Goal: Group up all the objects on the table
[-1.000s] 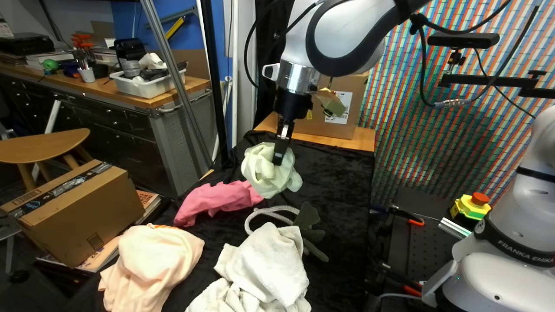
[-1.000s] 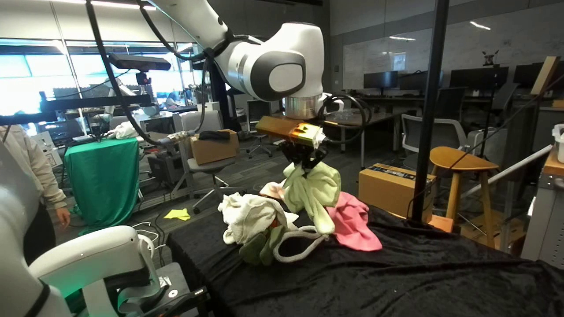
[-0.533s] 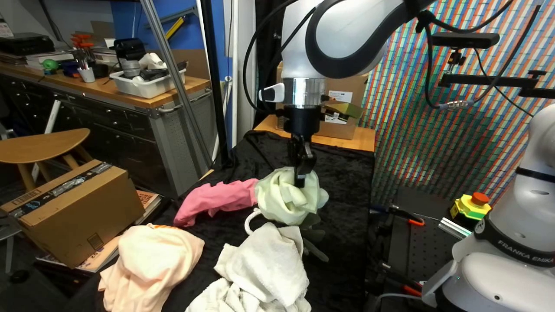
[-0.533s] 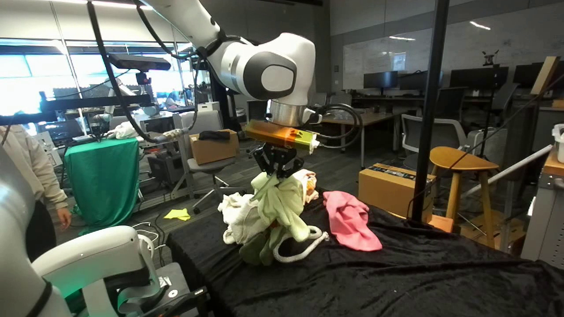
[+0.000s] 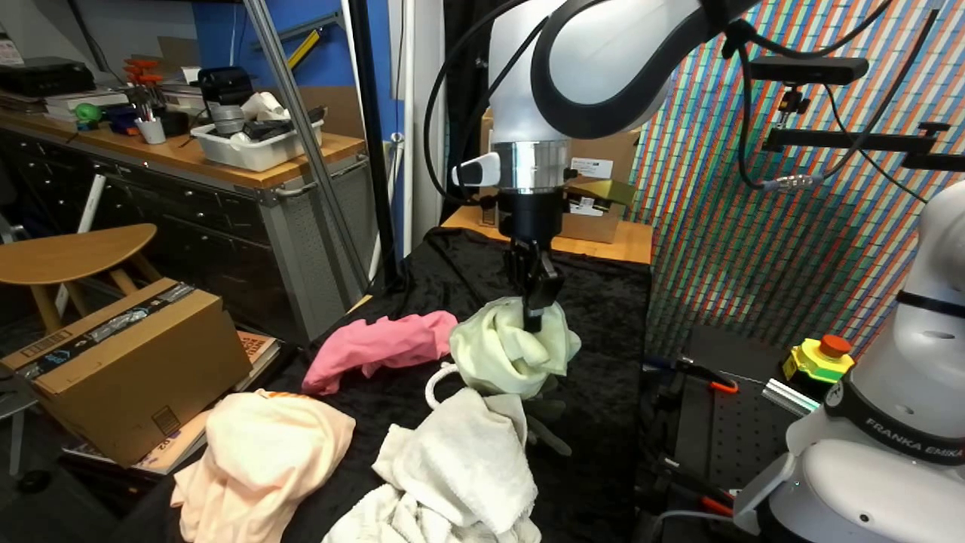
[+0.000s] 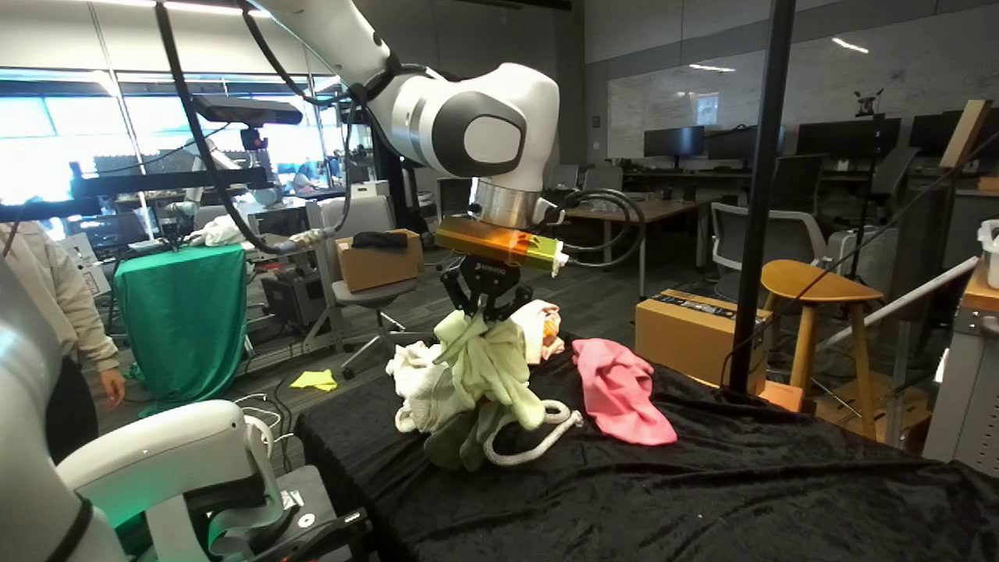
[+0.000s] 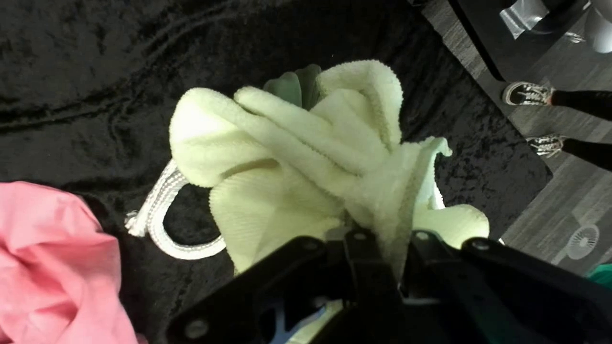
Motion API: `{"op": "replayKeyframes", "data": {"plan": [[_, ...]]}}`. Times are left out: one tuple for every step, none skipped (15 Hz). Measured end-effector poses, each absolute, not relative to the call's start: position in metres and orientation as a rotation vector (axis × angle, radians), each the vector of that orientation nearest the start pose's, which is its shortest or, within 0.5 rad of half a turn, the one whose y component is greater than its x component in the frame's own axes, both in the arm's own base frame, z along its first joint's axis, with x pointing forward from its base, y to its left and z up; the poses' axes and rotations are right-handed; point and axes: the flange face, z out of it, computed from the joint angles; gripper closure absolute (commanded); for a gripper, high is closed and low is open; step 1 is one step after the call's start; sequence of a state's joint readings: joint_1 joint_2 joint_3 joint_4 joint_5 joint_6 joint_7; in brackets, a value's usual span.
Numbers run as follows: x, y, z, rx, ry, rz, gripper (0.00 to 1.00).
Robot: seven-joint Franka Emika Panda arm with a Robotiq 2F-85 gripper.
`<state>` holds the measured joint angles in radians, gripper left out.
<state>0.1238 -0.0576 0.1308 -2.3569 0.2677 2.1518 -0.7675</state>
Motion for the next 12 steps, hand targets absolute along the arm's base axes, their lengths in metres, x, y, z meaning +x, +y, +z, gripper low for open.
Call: {"op": "replayKeyframes", "data": {"plan": [[0.46,0.132,0.341,-2.643,-1.217,0.13,0.62],[0.461,0.133,0.341,-2.648,-1.22,0.122,0.54],[0.462,0.133,0.341,-2.655,-1.221,0.109,0.47],[0.464,0.133,0.341,-2.667,-1.213,0.089,0.4],[0.467,0.133,0.342,-2.681,-1.202,0.064,0.31],[0.469,0.133,0.343,-2.698,-1.185,0.038,0.25],[0.472,0.133,0.344,-2.714,-1.167,0.013,0.16],[0.474,0.132,0.345,-2.731,-1.144,-0.011,0.09],[0.477,0.131,0.345,-2.748,-1.119,-0.035,0.02],[0.48,0.131,0.346,-2.765,-1.096,-0.06,0.0],[0.483,0.13,0.346,-2.786,-1.069,-0.092,0.0],[0.487,0.128,0.347,-2.81,-1.04,-0.131,0.0]]}}
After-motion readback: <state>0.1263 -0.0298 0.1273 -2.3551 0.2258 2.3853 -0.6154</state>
